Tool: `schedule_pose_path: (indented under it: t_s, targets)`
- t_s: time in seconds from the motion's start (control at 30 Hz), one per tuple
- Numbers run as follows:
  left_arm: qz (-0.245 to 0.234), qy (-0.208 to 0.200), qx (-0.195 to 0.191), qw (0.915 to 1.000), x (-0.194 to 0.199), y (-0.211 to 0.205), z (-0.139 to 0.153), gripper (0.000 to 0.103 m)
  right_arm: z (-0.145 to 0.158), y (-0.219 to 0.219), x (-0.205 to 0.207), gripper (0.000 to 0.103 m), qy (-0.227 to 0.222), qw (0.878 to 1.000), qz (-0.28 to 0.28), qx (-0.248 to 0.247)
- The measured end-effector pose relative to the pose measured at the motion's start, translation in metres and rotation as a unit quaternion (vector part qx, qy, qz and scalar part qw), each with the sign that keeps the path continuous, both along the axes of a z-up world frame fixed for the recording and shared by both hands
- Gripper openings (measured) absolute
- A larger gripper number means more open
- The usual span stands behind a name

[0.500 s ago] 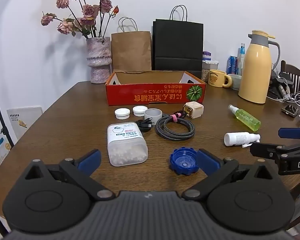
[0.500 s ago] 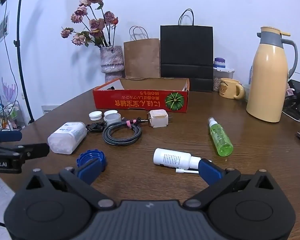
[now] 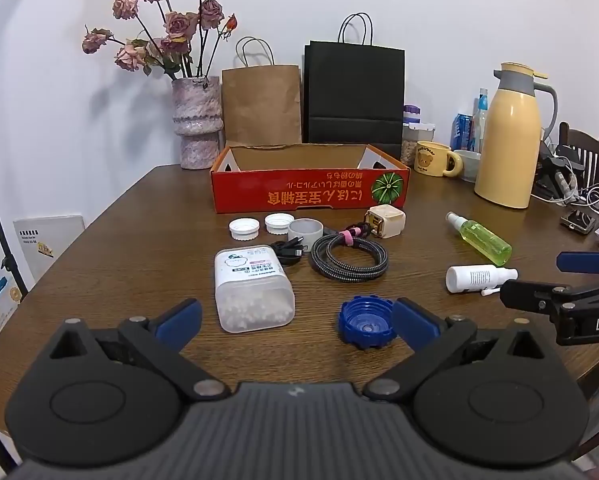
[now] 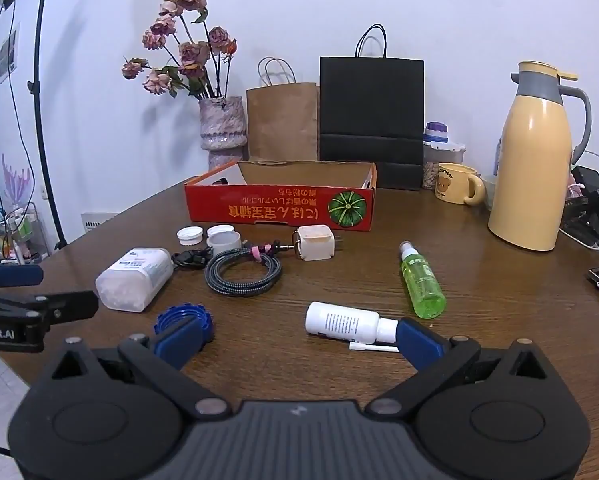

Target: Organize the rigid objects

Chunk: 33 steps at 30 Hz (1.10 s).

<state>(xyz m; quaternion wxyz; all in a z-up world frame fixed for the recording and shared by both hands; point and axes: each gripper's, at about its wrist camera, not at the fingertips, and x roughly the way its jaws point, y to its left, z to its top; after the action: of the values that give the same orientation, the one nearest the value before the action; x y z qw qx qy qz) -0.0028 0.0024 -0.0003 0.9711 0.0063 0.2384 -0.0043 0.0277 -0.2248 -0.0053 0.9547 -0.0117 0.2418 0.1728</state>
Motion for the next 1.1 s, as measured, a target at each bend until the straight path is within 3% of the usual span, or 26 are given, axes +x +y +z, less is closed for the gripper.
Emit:
schedule_pose_path:
  t_s: [1.1]
  targets:
    - [0.003, -0.002, -0.004, 1.0, -0.0012, 0.0004, 0.0014, 0.103, 0.0015, 0.0037, -0.0011, 0.103, -0.007, 1.0, 0.001, -0.005]
